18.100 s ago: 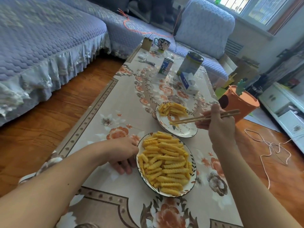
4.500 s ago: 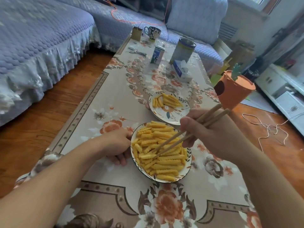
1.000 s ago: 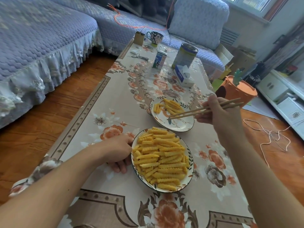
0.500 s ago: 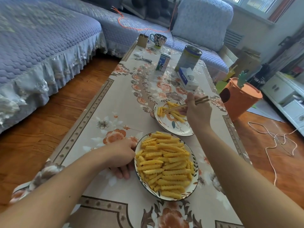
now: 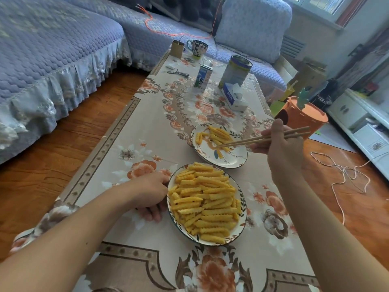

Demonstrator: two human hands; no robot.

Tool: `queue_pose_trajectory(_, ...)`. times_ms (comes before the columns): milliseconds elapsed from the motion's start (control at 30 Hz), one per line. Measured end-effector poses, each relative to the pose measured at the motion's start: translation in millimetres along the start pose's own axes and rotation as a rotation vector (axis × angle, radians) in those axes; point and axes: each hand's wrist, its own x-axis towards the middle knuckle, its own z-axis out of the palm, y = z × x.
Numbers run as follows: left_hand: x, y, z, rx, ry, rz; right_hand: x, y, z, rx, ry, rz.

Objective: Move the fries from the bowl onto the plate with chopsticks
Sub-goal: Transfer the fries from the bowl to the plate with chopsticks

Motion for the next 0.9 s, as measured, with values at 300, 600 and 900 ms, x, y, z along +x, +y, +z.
queue_pose_trajectory(300, 0.2, -1.4, 1.4, 0.002, 0.013, 0.001, -39.0, -28.5, -36.3, 0.233, -0.188, 0.041)
queue_pose_trajectory(600, -3.3, -0.4, 2.2, -0.013, 0.004, 0.038, -79.2, -32.2, -19.1, 0.060, -0.467, -0.040)
queue_pose_trajectory(900, -0.3, -0.7, 1.7, -0.009, -0.003, 0.023, 1.1, -4.6, -6.2, 0.032, -0.084, 0.039)
